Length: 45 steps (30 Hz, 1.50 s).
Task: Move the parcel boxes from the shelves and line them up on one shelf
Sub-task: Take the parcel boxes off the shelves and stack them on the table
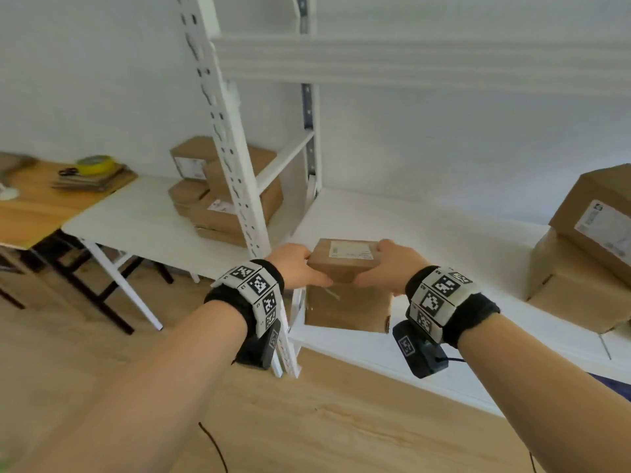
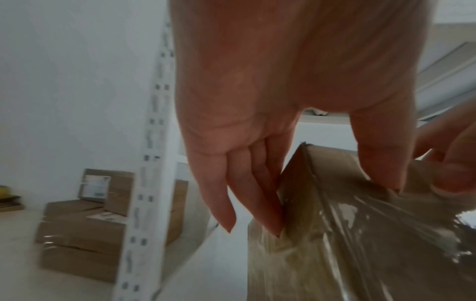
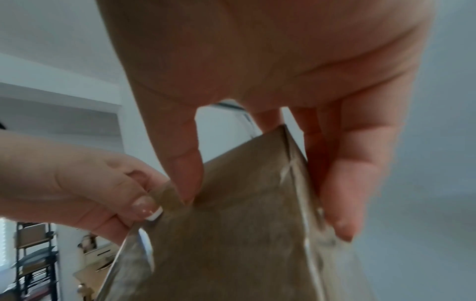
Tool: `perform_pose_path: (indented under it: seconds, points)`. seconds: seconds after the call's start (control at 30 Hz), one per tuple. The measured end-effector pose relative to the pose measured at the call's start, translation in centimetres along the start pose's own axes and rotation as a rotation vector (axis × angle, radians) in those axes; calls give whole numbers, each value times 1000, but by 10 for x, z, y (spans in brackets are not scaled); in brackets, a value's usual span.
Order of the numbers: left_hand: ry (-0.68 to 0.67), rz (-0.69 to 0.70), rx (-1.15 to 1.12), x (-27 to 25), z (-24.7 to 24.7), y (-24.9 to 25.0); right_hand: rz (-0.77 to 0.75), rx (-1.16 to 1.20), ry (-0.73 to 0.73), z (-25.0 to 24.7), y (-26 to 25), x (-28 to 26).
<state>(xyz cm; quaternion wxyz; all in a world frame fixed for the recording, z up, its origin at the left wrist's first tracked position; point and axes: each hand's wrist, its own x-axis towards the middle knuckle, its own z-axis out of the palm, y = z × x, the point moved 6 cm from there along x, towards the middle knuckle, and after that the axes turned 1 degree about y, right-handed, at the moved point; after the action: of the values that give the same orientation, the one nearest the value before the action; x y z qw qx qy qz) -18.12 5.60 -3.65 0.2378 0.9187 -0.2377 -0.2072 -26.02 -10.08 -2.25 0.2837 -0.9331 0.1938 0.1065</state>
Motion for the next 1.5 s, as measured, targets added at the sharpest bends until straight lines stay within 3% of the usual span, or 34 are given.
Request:
perform_pose_path:
  seconds: [0.2,0.47,0.73,0.9,1.13,1.3,1.5]
  points:
    - [-10,-92,78,-39,-56,-112,-35,-29,-118,73,-109,5]
    - [74,-187,87,-83,-138,-236,-164,-32,-105,143,-248,8]
    - [196,-260,-39,-91,-188,-324,-311,9,-57,179,-340,33]
    - [226,-330,-22,-62,-213,-373,-365,47,-66,201,-380,81]
    - [239,-368,-57,21,-252,-434,-251,32,-94,241,-418,194]
    - [166,-383,-104,100,-272,-477,-161,116,-149,270,-433,272]
    - [103,-395,-65,158,-266,-500,-118,138,-169,281,-432,317]
